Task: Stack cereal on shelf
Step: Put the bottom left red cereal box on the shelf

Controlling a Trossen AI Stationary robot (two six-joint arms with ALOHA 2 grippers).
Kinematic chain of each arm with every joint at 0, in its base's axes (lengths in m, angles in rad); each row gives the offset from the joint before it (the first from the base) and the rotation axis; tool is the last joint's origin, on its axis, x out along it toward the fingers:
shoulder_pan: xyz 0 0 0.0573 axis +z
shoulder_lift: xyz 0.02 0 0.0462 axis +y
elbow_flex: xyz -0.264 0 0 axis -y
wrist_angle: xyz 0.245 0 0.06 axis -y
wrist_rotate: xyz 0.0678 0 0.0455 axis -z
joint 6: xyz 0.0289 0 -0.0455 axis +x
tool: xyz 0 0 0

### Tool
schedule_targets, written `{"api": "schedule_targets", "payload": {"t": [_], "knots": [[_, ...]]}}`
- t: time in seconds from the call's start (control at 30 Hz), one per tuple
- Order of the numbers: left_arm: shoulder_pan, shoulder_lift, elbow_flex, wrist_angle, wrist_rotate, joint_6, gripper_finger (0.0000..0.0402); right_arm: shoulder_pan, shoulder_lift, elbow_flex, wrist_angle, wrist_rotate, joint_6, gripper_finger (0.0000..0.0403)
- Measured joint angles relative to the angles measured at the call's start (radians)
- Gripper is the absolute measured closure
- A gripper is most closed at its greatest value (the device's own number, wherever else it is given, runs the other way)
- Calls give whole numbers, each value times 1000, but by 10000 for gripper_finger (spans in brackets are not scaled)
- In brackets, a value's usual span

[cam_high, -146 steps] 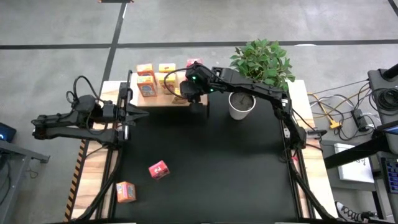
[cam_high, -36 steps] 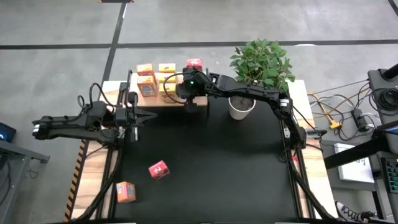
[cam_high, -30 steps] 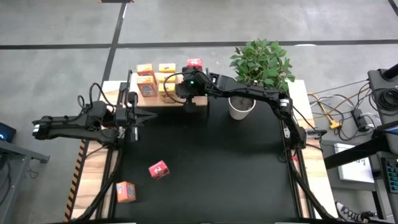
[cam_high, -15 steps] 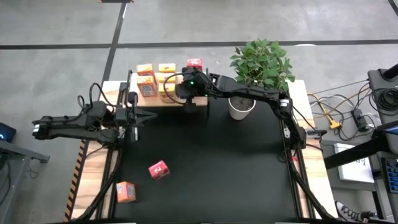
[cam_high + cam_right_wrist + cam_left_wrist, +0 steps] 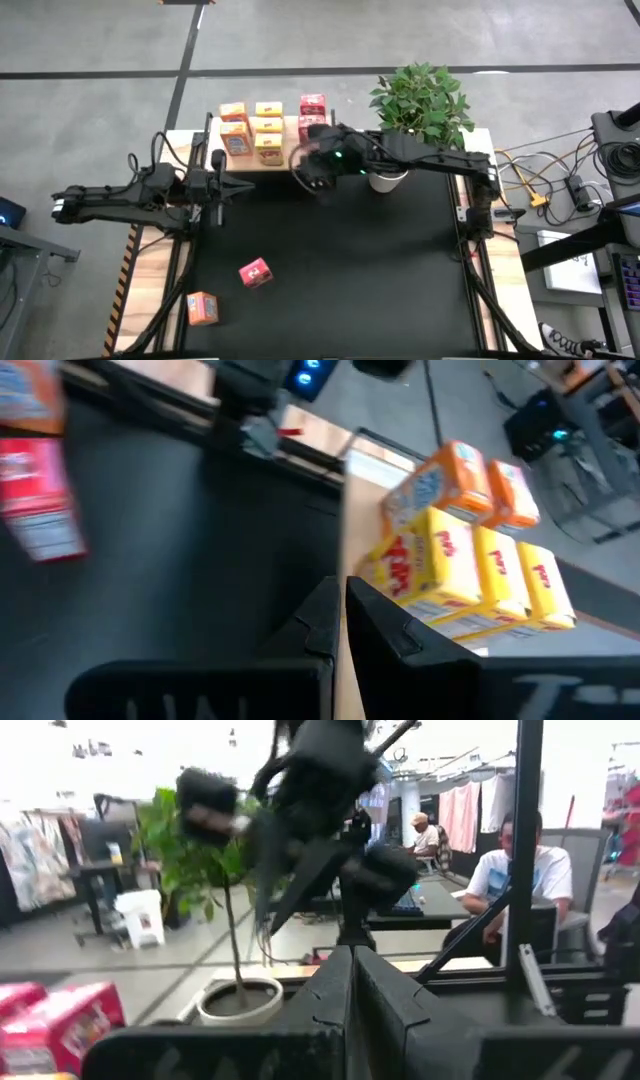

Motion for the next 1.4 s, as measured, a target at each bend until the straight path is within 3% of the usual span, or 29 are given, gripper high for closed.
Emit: {"api": "schedule_targets", "payload": {"t": [0.27,0.63,0.97,1.13,1.4], "knots": [[-16,82,78,-72,57,-203,402,121,-114,-78,-93,19,110,391],[-125,236,332,-360,69,-493,402,264,-302,-414,7,137,214,391],[-225,499,630,-878,43,-881,402,351,-428,-705,258,171,220,391],[-338,666,733,-1146,93,-1091,402,380,-459,-820,359,184,216,391],[-523,885,845,-1313,52,-1249,396,388,-462,-931,477,184,201,390]]}}
